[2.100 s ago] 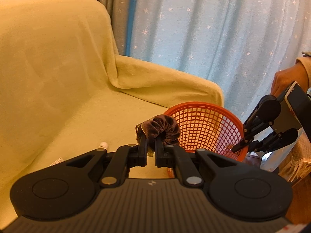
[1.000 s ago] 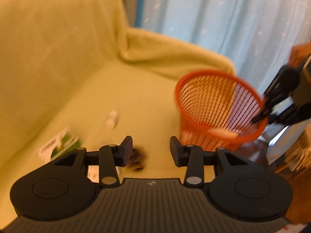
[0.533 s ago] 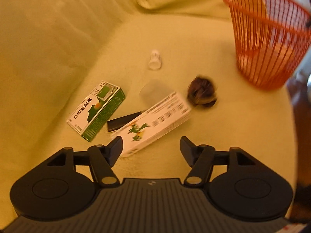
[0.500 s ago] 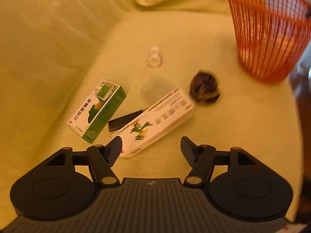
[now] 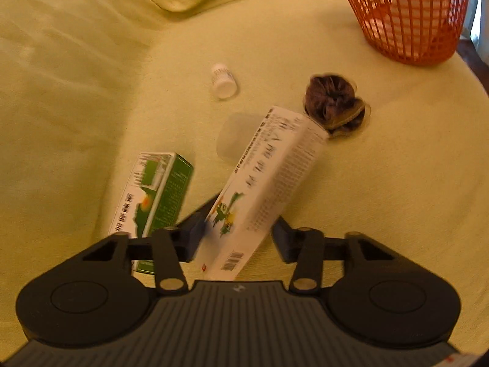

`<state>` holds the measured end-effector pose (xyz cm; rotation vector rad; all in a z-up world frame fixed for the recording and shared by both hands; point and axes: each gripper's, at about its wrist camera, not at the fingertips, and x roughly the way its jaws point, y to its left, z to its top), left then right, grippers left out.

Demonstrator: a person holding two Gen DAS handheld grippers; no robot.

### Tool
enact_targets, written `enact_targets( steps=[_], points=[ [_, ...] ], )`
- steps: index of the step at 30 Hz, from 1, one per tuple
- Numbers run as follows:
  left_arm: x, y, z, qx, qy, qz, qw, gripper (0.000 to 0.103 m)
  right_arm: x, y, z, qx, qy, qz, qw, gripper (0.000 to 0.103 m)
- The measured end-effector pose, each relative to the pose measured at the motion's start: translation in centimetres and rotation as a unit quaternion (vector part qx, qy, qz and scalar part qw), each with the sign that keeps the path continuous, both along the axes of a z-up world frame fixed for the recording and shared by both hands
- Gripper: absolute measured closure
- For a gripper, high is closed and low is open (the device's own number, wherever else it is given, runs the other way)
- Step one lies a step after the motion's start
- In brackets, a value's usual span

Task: Organize objects
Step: 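Grasp the long white medicine box with the left gripper, then drop the white box into the wastebasket with the left gripper while the right gripper repositions the basket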

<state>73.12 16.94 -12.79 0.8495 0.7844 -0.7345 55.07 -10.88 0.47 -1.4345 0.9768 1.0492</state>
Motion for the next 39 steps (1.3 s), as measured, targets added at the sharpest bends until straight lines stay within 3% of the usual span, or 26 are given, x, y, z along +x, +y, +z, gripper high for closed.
enact_targets(
  steps=[2,7,15,22,33,35,36,39],
  points=[
    [0.1,0.3,0.7,-0.003,0.011,0.010,0.9999,0.082,0.0,0.1,0.1,0.004,-0.002,-0.003,1.000,0.096],
    [0.2,0.9,2.4,-0.019,0.027,0.060,0.9976,0.082,0.1,0.2,0.2,0.010,-0.006,-0.005,1.000,0.096],
    [-1.9,2.2,6.0,-0.080,0.047,0.128,0.9874,0.082,-0.9,-0.5,-0.3,0.016,-0.028,-0.006,0.999,0.096],
    [-3.3,3.2,7.1,-0.092,0.055,0.169,0.9798,0.082,-3.4,-1.3,-2.0,0.043,-0.079,-0.034,0.995,0.096],
    [-4.9,3.6,8.8,-0.093,0.051,0.203,0.9734,0.082,-5.4,-3.1,-3.5,0.081,-0.097,-0.085,0.988,0.094],
    [-5.1,3.4,9.3,-0.094,0.047,0.203,0.9735,0.082,-5.4,-3.1,-3.3,0.087,-0.096,-0.098,0.987,0.086],
    [-5.2,3.3,9.5,-0.095,0.047,0.204,0.9733,0.082,-5.4,-3.1,-3.2,0.093,-0.097,-0.105,0.985,0.073],
    [-5.6,2.8,10.0,-0.099,0.044,0.206,0.9725,0.082,-5.6,-3.3,-2.4,0.124,-0.118,-0.122,0.978,0.049]
  ],
)
